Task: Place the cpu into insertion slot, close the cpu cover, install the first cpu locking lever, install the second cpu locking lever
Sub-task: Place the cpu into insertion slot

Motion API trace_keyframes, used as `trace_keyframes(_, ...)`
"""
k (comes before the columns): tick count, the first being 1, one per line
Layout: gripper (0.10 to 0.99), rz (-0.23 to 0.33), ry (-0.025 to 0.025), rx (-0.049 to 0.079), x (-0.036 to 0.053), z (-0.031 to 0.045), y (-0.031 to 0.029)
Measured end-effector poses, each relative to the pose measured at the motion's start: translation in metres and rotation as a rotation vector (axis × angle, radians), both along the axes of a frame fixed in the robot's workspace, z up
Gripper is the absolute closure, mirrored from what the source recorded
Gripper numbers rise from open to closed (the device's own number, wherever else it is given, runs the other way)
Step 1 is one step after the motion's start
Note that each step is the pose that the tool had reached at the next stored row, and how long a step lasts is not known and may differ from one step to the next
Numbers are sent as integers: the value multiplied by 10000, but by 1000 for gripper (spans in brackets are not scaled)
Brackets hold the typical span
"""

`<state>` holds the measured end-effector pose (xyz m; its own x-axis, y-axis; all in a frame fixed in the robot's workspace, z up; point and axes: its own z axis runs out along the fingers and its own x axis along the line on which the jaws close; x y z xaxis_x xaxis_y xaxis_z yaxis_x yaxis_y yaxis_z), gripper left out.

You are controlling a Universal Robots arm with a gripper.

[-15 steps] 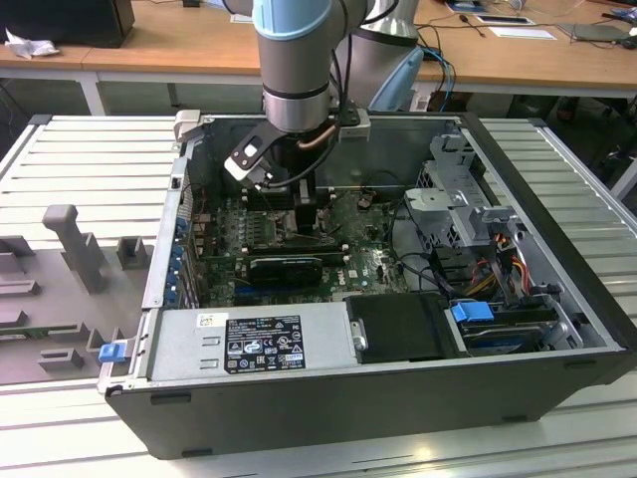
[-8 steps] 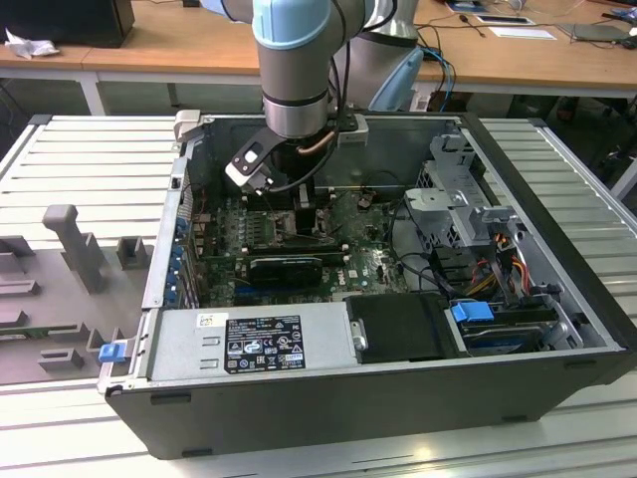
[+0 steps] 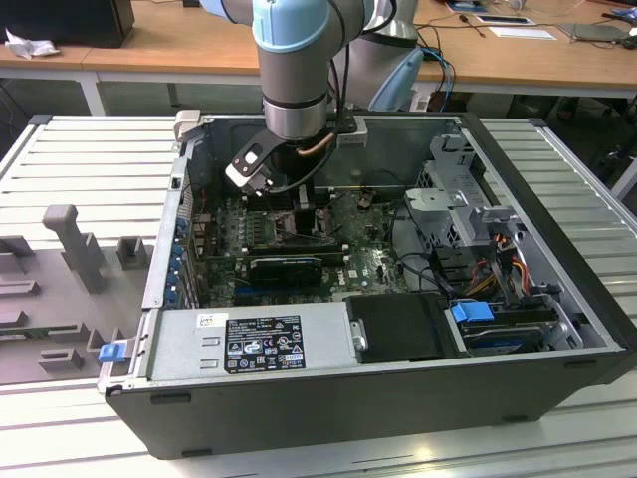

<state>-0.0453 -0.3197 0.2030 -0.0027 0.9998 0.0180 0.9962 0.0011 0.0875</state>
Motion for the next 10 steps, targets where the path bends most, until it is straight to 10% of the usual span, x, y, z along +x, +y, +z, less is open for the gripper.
trace_keyframes(10,545,-27,-2,3,-1,-7,2)
